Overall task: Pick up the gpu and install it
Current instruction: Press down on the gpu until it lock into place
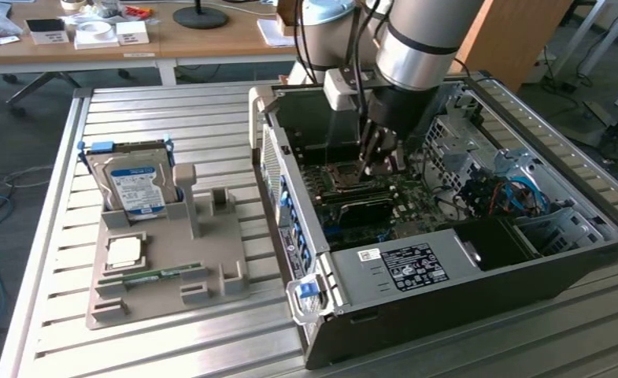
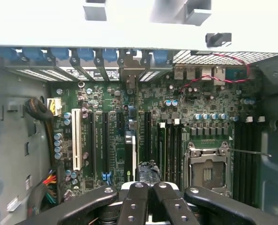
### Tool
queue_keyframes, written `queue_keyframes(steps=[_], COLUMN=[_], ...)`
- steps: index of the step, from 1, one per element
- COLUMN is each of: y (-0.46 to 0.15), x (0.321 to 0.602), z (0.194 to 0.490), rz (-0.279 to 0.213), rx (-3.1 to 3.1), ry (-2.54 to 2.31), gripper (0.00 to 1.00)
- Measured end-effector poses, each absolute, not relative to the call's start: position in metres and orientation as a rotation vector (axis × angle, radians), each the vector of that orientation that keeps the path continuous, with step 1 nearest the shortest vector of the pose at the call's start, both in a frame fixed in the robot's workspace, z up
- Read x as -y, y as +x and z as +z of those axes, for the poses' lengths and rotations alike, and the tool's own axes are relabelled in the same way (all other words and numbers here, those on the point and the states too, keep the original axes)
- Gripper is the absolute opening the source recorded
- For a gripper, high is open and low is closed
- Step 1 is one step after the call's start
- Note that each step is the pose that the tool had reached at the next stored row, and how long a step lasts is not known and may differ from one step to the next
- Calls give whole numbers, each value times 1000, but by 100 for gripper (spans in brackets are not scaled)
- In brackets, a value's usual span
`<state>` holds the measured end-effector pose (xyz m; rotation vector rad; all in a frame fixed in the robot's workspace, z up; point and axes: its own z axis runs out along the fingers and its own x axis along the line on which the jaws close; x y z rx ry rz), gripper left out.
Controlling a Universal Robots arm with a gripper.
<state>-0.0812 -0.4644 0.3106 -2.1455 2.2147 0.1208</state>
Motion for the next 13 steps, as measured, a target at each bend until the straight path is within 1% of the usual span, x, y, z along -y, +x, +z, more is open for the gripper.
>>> queue_keyframes(steps=[6, 13], y=[-81, -81], x=[464, 464], z=[321, 321], rz=[121, 121], rx=[-2215, -2215], ry=[-2146, -2145], gripper=[11, 11])
